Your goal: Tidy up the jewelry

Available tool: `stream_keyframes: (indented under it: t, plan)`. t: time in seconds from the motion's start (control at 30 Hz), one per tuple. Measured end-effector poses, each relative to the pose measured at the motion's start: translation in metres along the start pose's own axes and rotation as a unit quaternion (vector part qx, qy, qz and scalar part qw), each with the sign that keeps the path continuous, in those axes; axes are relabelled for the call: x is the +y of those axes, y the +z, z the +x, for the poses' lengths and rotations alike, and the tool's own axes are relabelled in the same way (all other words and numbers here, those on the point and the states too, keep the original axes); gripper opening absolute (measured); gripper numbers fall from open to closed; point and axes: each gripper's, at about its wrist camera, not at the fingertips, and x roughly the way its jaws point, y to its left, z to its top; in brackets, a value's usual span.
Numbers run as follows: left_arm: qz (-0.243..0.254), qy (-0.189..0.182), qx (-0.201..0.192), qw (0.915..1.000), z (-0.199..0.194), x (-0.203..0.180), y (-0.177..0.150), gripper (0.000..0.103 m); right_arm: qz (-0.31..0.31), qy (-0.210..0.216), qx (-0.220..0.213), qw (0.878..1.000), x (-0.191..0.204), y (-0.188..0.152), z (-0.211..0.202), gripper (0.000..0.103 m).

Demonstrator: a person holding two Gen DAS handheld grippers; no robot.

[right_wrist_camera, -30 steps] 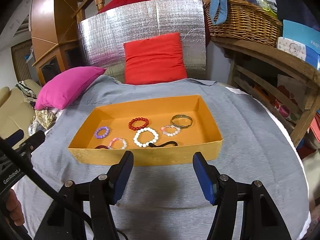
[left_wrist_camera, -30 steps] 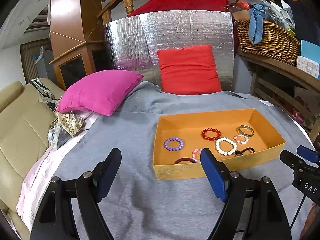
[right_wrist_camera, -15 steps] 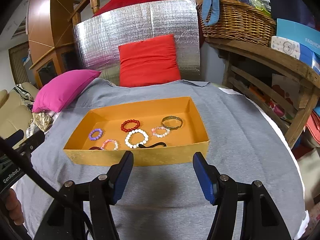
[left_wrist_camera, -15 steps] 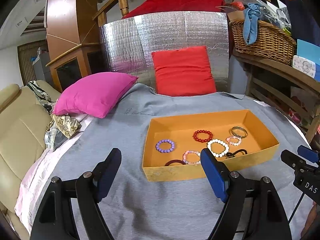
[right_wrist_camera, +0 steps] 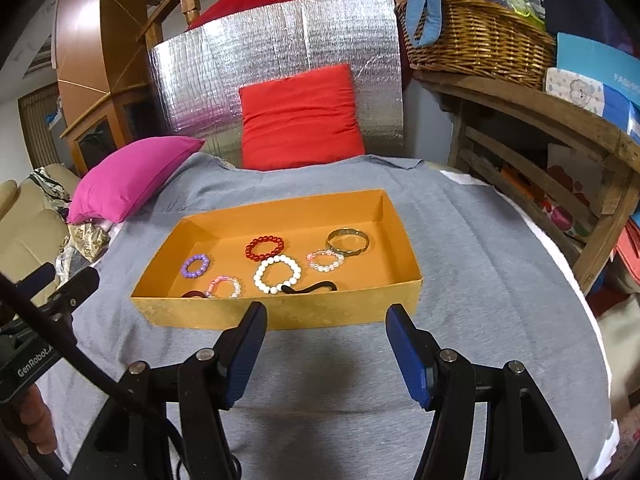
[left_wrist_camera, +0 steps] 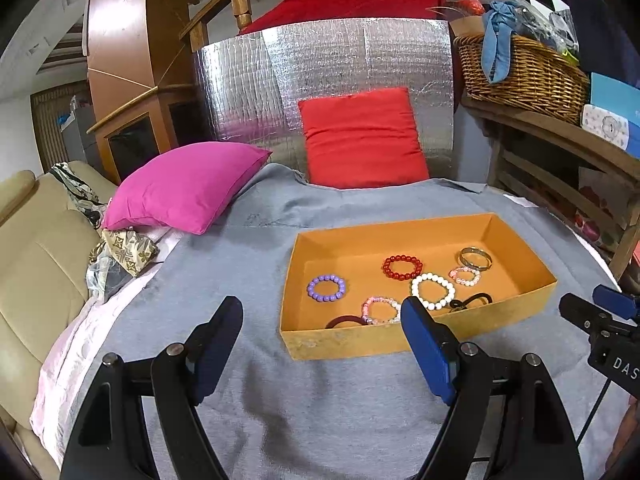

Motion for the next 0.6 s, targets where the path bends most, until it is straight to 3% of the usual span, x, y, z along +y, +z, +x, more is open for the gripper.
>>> stream_keyframes:
  t: [0.33, 0.6]
  plan:
    - [-0.009, -0.007, 0.050, 0.9987, 0.001, 0.012, 0.014, 0.082, -0.014, -0.021, 0.025, 0.999, 0.021, 0.019, -0.003, 0.070]
    - [-0.024, -0.009, 0.052, 0.9983, -0.002, 0.017, 0.017, 0.082, -0.009, -0.017, 0.030, 0.999, 0.024, 0.019, -0.007, 0.070]
